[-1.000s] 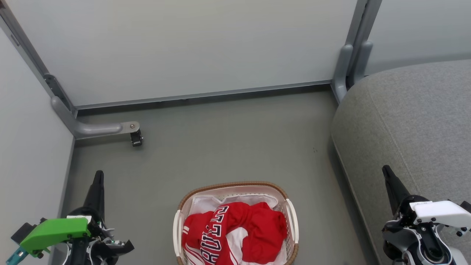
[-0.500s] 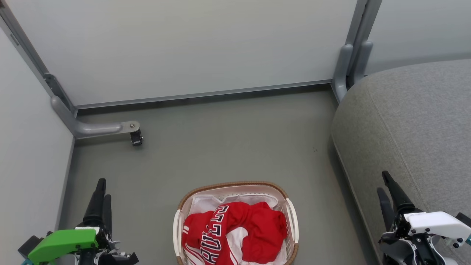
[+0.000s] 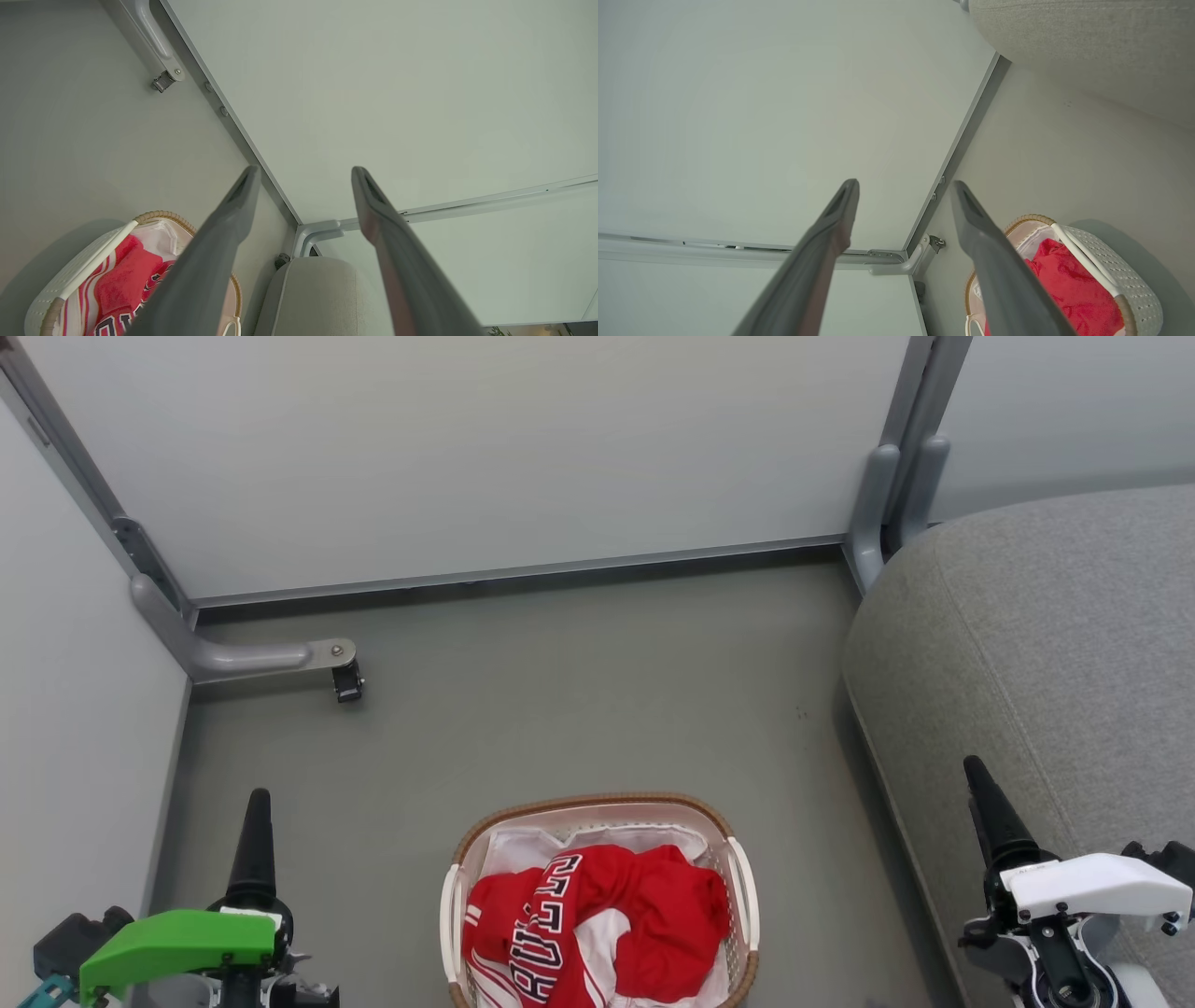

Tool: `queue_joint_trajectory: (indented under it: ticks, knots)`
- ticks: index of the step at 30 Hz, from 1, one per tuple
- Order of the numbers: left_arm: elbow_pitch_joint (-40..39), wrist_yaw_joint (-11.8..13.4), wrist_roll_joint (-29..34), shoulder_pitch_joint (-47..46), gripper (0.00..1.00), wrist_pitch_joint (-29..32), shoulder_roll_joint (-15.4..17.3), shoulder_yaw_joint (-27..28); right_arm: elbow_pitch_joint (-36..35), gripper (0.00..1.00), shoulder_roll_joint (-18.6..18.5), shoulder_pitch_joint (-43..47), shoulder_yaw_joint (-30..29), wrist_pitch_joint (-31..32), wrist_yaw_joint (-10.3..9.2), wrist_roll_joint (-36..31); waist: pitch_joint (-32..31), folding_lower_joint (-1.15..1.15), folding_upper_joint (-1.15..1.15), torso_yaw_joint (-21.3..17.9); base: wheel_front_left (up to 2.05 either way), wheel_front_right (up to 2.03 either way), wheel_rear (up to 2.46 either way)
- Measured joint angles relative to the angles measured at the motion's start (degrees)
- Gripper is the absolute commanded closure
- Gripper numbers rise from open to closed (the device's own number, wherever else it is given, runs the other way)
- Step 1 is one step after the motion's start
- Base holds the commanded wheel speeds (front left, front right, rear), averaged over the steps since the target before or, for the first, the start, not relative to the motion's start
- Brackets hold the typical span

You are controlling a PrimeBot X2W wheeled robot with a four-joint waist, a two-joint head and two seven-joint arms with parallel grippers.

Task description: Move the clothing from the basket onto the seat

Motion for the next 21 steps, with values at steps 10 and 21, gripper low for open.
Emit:
queue_joint_trajectory:
  ticks: [10,21]
  knots:
    - [-0.8,0.2,13.0,0.0,0.0,-2.3,0.0,-1.3,0.1,0.0,-0.8,-0.4,1.6,-2.4,0.0,-11.1,0.2,0.0,0.0,0.1,0.0,0.0,0.0]
    - [-0.9,1.8,24.0,0.0,0.0,-4.6,0.7,-3.7,0.2,0.0,-1.8,-1.2,4.2,-4.7,0.0,-20.9,0.6,0.0,0.0,0.2,0.0,0.0,0.0]
